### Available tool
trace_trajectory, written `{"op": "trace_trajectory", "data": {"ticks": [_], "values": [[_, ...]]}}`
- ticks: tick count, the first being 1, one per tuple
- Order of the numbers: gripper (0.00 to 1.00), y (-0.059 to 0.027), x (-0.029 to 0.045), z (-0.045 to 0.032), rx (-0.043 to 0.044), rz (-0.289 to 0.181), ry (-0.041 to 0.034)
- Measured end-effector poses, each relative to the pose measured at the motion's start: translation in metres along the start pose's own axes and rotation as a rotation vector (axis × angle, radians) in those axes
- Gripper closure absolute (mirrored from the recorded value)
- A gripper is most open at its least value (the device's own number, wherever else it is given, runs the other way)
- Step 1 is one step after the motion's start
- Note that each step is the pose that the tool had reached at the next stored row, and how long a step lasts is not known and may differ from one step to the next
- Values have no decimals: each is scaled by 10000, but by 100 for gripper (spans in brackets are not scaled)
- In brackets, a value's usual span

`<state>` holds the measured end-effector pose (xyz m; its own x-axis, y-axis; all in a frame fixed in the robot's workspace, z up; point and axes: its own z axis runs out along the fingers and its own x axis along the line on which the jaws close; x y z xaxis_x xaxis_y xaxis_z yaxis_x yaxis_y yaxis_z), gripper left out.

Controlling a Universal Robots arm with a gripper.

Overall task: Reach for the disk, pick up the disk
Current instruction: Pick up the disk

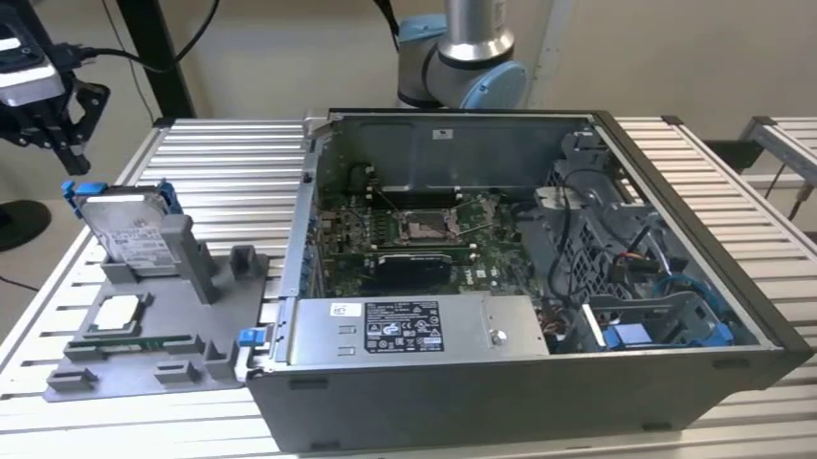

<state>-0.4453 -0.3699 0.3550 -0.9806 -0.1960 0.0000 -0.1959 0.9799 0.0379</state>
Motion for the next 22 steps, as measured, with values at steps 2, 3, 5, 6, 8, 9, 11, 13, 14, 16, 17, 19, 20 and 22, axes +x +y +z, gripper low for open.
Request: {"op": "trace_trajectory", "data": {"ticks": [2,3,5,6,8,9,11,13,14,16,17,19,20,22], "values": [[100,0,0,0,0,-365,15],[100,0,0,0,0,-545,21],[100,0,0,0,0,-909,36],[100,0,0,0,0,-1090,42],[100,0,0,0,0,-1460,56],[100,0,0,0,0,-1645,63],[100,0,0,0,0,-2005,76],[100,0,0,0,0,-2364,90],[100,0,0,0,0,-2543,97],[100,0,0,0,0,-2903,111],[100,0,0,0,0,-3093,118],[100,0,0,0,0,-3447,131],[100,0,0,0,0,-3634,138],[100,0,0,0,0,-3998,152]]}}
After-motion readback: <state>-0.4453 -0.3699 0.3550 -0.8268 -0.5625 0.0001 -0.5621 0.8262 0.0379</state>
